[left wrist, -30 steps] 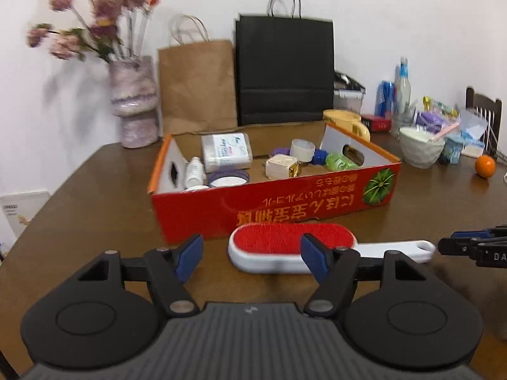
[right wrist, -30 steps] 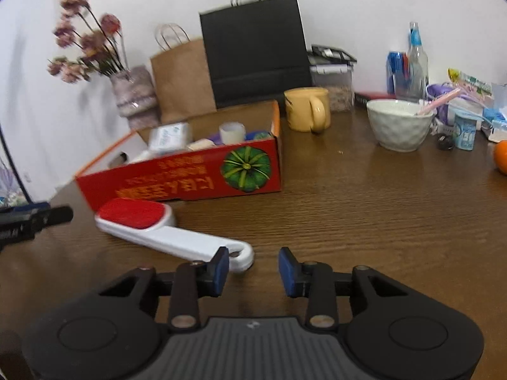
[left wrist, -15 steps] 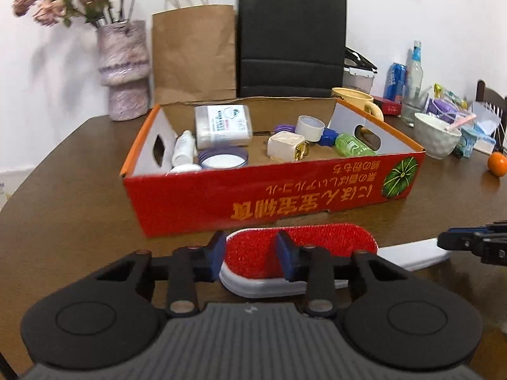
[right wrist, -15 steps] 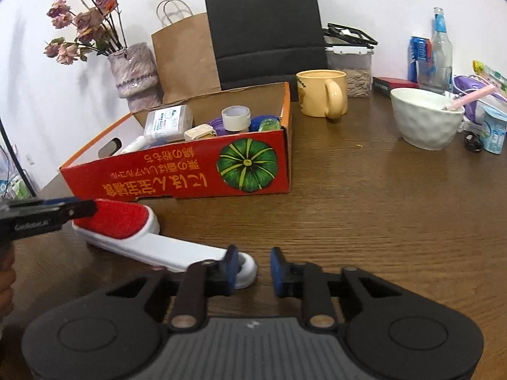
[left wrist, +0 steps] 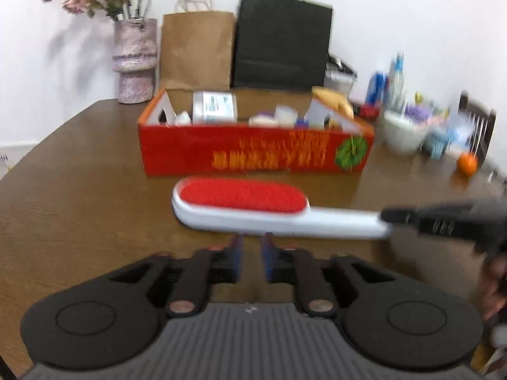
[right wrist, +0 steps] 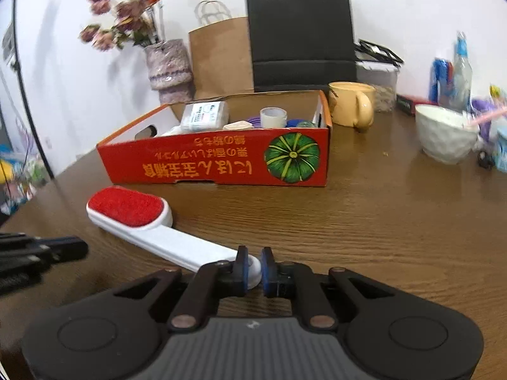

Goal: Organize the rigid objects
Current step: 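Grasp the red-and-white lint roller with the left tool while the right tool grasps its handle, then lift the lint roller with both tools and lower it into the red box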

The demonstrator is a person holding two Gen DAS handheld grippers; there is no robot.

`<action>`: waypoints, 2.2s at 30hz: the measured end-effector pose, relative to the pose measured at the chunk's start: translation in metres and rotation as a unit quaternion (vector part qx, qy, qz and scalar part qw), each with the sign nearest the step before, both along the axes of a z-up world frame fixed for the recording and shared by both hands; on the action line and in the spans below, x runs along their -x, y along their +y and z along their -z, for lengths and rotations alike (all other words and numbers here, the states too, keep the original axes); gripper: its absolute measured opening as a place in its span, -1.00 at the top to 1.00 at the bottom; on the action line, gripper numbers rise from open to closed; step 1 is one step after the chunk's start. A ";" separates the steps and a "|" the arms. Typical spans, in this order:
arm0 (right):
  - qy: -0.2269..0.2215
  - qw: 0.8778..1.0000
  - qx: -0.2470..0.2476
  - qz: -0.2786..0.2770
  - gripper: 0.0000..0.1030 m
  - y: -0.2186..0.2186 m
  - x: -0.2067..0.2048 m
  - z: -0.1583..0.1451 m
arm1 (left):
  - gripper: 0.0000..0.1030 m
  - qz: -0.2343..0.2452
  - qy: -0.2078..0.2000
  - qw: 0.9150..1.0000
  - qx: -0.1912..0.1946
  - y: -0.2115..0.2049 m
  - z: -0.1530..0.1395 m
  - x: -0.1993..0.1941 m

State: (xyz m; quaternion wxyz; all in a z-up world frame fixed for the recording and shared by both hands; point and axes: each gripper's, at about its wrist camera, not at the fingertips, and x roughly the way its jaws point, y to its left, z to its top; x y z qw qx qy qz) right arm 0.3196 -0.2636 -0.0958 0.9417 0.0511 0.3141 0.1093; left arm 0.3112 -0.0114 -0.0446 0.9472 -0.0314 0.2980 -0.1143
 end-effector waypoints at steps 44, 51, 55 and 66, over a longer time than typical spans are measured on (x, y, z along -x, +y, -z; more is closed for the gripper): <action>-0.239 0.967 -0.067 0.063 0.77 -0.005 0.181 -0.040 | -0.06 -0.069 -0.244 0.967 0.027 0.002 -0.031 0.174; -0.248 0.964 -0.076 0.055 0.77 0.000 0.210 -0.042 | -0.06 -0.077 -0.253 0.964 0.022 0.007 -0.033 0.210; -0.258 0.961 -0.086 0.057 0.77 -0.003 0.219 -0.045 | -0.06 -0.072 -0.264 0.962 0.021 0.008 -0.038 0.216; -0.272 0.958 -0.077 0.050 0.77 -0.004 0.164 -0.071 | -0.06 -0.066 -0.265 0.962 0.032 0.009 -0.056 0.161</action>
